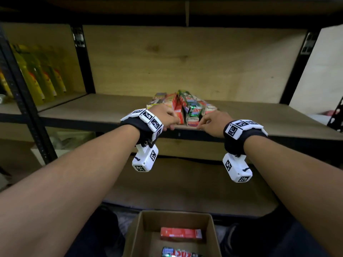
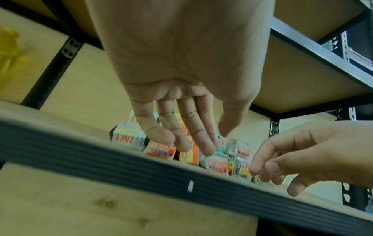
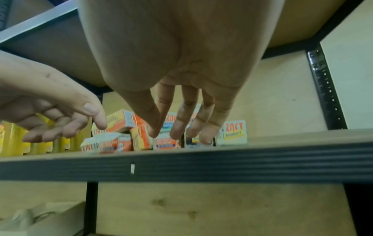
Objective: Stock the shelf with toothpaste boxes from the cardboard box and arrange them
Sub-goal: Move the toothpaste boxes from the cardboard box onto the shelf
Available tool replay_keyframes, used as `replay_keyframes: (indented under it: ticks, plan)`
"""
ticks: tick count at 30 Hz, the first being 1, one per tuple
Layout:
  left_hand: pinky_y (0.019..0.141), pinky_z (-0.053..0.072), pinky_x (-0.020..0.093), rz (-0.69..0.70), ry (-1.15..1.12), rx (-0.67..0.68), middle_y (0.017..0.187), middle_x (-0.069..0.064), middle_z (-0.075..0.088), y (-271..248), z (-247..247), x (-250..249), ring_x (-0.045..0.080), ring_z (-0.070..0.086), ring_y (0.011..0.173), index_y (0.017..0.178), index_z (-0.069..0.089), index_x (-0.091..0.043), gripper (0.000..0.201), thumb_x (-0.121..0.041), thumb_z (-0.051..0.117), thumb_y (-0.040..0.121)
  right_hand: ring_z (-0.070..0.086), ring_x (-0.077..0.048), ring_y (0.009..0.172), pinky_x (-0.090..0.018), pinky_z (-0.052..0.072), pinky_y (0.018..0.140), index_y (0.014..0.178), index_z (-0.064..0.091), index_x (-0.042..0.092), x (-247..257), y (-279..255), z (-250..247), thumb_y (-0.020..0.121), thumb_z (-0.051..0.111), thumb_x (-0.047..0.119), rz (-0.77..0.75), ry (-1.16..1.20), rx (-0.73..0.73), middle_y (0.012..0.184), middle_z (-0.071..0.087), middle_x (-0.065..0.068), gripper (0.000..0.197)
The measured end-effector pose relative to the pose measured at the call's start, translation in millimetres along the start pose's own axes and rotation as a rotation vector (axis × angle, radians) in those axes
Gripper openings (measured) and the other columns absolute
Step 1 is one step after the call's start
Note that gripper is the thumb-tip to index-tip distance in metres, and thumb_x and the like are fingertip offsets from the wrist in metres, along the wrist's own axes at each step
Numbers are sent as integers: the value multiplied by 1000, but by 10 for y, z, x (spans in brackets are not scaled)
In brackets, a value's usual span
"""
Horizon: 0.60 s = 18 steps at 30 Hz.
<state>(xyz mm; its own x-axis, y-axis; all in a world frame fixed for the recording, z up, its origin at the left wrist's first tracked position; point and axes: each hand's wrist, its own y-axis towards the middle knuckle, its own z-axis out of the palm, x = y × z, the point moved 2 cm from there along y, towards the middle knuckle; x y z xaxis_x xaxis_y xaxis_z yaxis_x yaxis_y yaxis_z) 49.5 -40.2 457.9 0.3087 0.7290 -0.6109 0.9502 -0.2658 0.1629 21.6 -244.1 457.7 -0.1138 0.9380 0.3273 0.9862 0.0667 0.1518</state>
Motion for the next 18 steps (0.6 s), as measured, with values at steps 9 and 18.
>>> replay_keyframes:
  ticks: [9,18]
  plan:
    - [58,51,25,-167,-21,365,84,-3,76,-432,1065,748,16,66,62,95,74,-23,17,-32,61,90,63,-11,93,-20,42,77,87,76,35,-440,-315,1106,92,57,24,42,29,236,98,69,11,23]
    - [44,45,12,-364,-72,525,83,-3,76,-643,2206,1685,12,66,58,95,74,-20,14,-27,63,90,63,-13,104,-18,41,81,96,75,29,-874,-422,2478,94,56,21,83,45,510,107,69,7,21]
